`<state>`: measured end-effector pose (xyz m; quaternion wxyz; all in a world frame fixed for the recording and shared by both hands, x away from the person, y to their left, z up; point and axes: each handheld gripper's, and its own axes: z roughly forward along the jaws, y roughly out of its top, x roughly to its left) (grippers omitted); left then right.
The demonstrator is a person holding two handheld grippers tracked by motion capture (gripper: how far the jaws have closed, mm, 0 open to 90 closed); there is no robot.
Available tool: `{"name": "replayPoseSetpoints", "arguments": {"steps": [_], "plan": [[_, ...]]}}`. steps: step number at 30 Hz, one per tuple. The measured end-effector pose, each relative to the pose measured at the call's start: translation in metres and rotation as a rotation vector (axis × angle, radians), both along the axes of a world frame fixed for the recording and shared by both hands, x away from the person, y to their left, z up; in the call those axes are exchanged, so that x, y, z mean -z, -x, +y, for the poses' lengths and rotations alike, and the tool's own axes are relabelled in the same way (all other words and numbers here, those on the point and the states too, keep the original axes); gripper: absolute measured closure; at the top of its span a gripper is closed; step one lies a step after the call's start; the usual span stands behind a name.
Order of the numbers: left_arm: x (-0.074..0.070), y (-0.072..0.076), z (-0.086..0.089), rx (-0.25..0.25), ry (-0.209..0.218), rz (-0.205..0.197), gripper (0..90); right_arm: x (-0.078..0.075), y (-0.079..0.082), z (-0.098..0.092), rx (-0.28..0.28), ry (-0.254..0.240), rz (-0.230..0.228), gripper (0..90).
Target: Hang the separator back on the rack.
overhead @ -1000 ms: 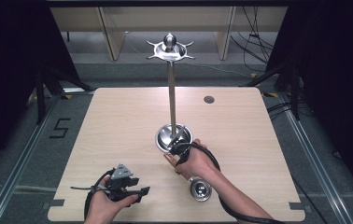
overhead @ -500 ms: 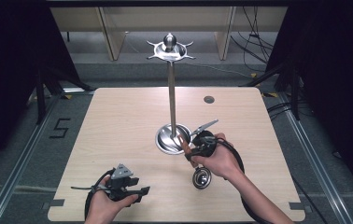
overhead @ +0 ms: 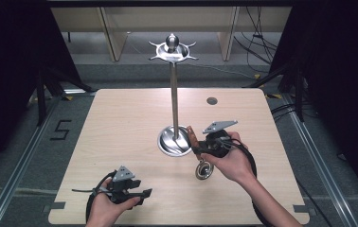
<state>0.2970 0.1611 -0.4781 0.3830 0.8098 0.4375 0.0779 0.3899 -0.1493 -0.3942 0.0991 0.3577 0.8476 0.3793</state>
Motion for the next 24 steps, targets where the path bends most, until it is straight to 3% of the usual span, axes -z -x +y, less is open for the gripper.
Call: {"name": "replayPoseSetpoints", "arguments": {"steps": [2, 3, 4, 5, 19, 20, 21, 24], "plan": [[0.0, 0.0, 0.001, 0.009, -0.004, 0.0, 42.4, -0.002, 0.002, 0.0, 0.014, -0.017, 0.007, 68.9], [0.0, 0.0, 0.0, 0.004, 0.001, -0.003, 42.4, -0.001, 0.001, -0.001, 0.007, -0.037, -0.015, 68.9], [-0.001, 0.0, 0.001, 0.005, -0.001, -0.005, 42.4, -0.001, 0.001, -0.001, 0.007, -0.04, -0.038, 68.9], [-0.001, 0.0, 0.001, 0.005, 0.001, -0.006, 42.4, -0.004, 0.002, -0.004, -0.004, -0.019, -0.022, 68.9], [-0.001, 0.0, 0.001, -0.001, 0.0, -0.023, 41.4, -0.013, 0.006, -0.016, 0.004, -0.079, -0.093, 68.9], [-0.001, -0.001, 0.001, -0.002, -0.007, -0.026, 41.4, -0.015, 0.007, -0.017, 0.014, -0.077, -0.072, 68.9], [-0.002, 0.0, 0.0, 0.004, 0.001, -0.024, 41.3, -0.016, 0.005, -0.019, 0.005, -0.08, -0.098, 68.9], [-0.002, 0.0, 0.0, 0.002, 0.005, -0.027, 41.2, -0.02, 0.005, -0.022, 0.005, -0.1, -0.109, 68.9]]}}
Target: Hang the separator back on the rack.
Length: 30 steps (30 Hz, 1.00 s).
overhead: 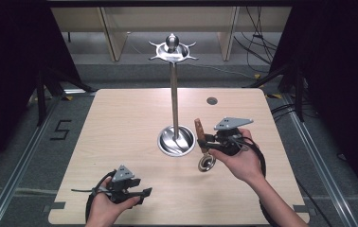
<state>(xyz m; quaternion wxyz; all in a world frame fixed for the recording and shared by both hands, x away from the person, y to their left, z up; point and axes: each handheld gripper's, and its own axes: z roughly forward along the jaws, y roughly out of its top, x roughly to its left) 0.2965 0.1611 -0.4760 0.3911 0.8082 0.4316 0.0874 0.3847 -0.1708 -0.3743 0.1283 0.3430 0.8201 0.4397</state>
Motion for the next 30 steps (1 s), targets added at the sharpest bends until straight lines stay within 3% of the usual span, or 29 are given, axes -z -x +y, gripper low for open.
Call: {"name": "replayPoseSetpoints", "arguments": {"steps": [2, 3, 6, 13, 15, 19, 25, 30], "plan": [[0.0, 0.0, 0.001, 0.006, -0.006, 0.002, 41.1, -0.002, 0.002, 0.0, 0.013, -0.004, 0.009, 68.9], [0.0, 0.0, 0.001, 0.005, -0.017, 0.004, 41.0, -0.005, 0.0, -0.002, 0.008, -0.004, -0.011, 68.9], [0.001, -0.001, 0.0, 0.007, -0.001, 0.003, 41.0, -0.007, 0.0, -0.002, 0.011, -0.02, -0.014, 68.9], [0.001, -0.001, 0.0, 0.0, -0.011, 0.003, 40.8, -0.014, -0.001, -0.004, 0.018, -0.031, -0.018, 68.9], [0.002, -0.001, 0.0, 0.006, -0.017, 0.005, 40.8, -0.017, -0.003, -0.004, 0.02, -0.038, -0.046, 68.9], [0.002, -0.001, 0.0, 0.0, -0.013, 0.003, 40.7, -0.023, -0.003, -0.004, 0.02, -0.039, -0.033, 68.9], [0.001, -0.001, 0.0, 0.004, -0.003, 0.004, 40.7, -0.03, -0.005, -0.006, 0.009, -0.047, -0.072, 68.9], [0.001, -0.001, 0.0, 0.008, -0.004, -0.002, 40.7, -0.035, -0.004, -0.007, 0.028, -0.059, -0.066, 68.9]]}}
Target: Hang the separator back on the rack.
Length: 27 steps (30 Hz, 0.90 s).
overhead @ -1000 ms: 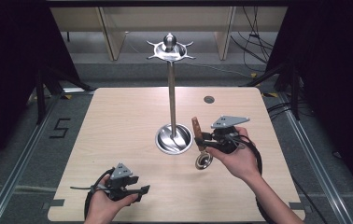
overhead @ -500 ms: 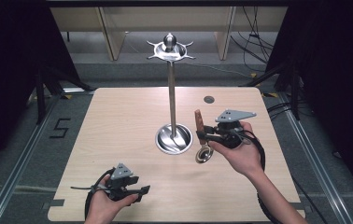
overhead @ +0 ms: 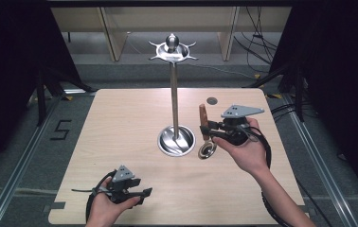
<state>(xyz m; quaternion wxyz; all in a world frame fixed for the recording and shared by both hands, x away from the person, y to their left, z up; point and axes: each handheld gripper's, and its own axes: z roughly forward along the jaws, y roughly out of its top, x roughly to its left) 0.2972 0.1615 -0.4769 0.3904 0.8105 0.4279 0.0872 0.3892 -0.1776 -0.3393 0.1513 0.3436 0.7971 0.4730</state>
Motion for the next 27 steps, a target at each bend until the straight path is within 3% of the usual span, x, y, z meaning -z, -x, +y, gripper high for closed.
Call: {"name": "replayPoseSetpoints", "arguments": {"steps": [2, 3, 8, 14, 22, 25, 26, 27], "plan": [[-0.001, 0.0, 0.0, -0.007, -0.004, -0.001, 40.7, -0.001, 0.0, 0.001, 0.012, -0.014, -0.013, 68.9], [-0.001, 0.001, 0.0, -0.004, -0.013, 0.001, 40.7, -0.002, -0.002, -0.001, -0.009, 0.003, -0.024, 68.9], [0.0, 0.0, -0.001, -0.004, 0.007, 0.001, 40.7, -0.007, -0.003, -0.001, -0.019, -0.01, -0.053, 68.8], [-0.001, 0.001, 0.0, -0.006, -0.011, 0.0, 40.7, -0.011, -0.002, -0.001, 0.008, -0.018, -0.032, 68.9], [0.0, 0.0, 0.0, -0.005, 0.005, -0.004, 40.7, -0.018, -0.004, 0.001, 0.01, -0.043, -0.05, 68.8], [-0.001, 0.0, 0.0, -0.006, 0.008, -0.002, 40.6, -0.021, -0.007, 0.0, -0.003, -0.032, -0.072, 68.8], [-0.001, 0.0, 0.0, -0.006, 0.008, -0.002, 40.6, -0.022, -0.005, 0.001, 0.012, -0.043, -0.052, 68.8], [-0.001, 0.0, 0.0, -0.002, 0.003, -0.002, 40.6, -0.023, -0.008, 0.0, 0.005, -0.036, -0.087, 68.8]]}}
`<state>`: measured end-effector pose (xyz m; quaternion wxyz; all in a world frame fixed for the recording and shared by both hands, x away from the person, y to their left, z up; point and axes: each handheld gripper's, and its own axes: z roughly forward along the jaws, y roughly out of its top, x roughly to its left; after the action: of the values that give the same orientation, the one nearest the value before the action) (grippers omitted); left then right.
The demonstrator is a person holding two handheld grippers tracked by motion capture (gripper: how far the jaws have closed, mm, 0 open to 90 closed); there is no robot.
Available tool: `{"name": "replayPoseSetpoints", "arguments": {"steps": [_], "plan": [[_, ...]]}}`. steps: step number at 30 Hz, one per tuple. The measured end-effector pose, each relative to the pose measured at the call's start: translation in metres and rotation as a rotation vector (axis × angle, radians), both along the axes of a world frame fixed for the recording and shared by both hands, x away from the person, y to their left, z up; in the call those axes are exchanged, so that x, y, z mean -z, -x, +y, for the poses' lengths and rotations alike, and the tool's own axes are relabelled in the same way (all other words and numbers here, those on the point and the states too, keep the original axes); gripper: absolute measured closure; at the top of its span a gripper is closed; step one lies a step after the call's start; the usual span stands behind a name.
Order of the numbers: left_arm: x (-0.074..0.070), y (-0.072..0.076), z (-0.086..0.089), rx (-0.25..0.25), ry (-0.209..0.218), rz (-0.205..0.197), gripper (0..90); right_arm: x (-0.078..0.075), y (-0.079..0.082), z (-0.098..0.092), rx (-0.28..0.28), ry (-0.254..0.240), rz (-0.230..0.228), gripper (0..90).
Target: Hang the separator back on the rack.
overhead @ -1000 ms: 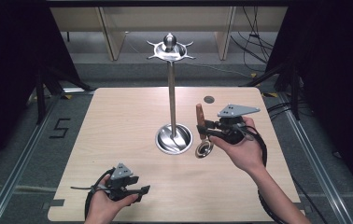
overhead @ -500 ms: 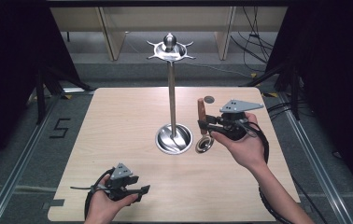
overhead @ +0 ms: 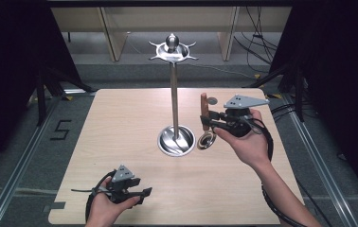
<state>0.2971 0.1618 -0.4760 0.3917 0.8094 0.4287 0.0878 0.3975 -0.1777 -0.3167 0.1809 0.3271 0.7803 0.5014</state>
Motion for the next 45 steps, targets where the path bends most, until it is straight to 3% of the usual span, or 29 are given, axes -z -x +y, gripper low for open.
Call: {"name": "replayPoseSetpoints", "arguments": {"steps": [3, 7, 12, 15, 16, 18, 19, 20, 21, 26, 27, 29, 31, 36, 39, 45], "plan": [[0.0, 0.0, 0.0, -0.003, 0.005, 0.0, 40.6, -0.003, 0.001, 0.0, 0.004, -0.003, 0.025, 68.8], [-0.001, 0.001, 0.0, -0.014, -0.011, -0.003, 40.4, -0.005, -0.003, -0.001, -0.003, -0.002, -0.005, 68.8], [0.0, -0.001, 0.001, -0.014, -0.009, -0.012, 40.4, -0.007, -0.004, -0.001, -0.003, -0.016, 0.002, 68.8], [-0.002, -0.001, 0.003, 0.02, -0.023, -0.003, 40.3, -0.01, -0.005, -0.001, 0.002, -0.01, -0.003, 68.8], [-0.002, 0.0, 0.001, 0.0, -0.005, -0.003, 40.3, -0.011, -0.004, -0.001, 0.012, -0.013, -0.002, 68.8], [0.0, -0.001, 0.001, -0.012, -0.008, -0.016, 40.2, -0.013, -0.006, -0.002, 0.001, -0.017, -0.008, 68.8], [0.0, -0.001, 0.001, -0.013, -0.009, -0.017, 40.2, -0.014, -0.005, -0.002, 0.009, -0.028, -0.002, 68.8], [0.0, -0.001, 0.001, -0.013, -0.009, -0.017, 40.2, -0.015, -0.007, -0.003, 0.01, -0.014, -0.029, 68.8], [-0.002, -0.001, 0.002, -0.002, -0.013, -0.006, 40.2, -0.016, -0.006, -0.003, 0.01, -0.023, -0.002, 68.8], [-0.001, 0.0, 0.001, -0.009, -0.004, -0.018, 40.1, -0.022, -0.008, -0.002, 0.011, -0.03, -0.008, 68.8], [0.0, 0.0, 0.001, -0.014, -0.008, -0.022, 40.0, -0.023, -0.01, -0.003, 0.002, -0.017, -0.036, 68.8], [-0.001, 0.0, 0.0, -0.016, -0.006, -0.021, 40.0, -0.024, -0.009, -0.002, 0.006, -0.021, -0.024, 68.8], [-0.003, 0.0, 0.003, 0.012, -0.041, -0.013, 40.0, -0.026, -0.01, -0.002, 0.012, -0.019, -0.023, 68.8], [-0.001, 0.0, 0.001, -0.004, -0.006, -0.017, 40.0, -0.028, -0.012, 0.0, 0.006, -0.028, -0.025, 68.8], [-0.001, 0.0, 0.002, 0.001, -0.011, -0.017, 40.0, -0.031, -0.015, 0.0, 0.002, -0.015, -0.044, 68.8], [-0.002, 0.0, 0.002, 0.003, -0.025, -0.019, 40.0, -0.036, -0.017, 0.001, 0.002, -0.021, -0.039, 68.8]]}}
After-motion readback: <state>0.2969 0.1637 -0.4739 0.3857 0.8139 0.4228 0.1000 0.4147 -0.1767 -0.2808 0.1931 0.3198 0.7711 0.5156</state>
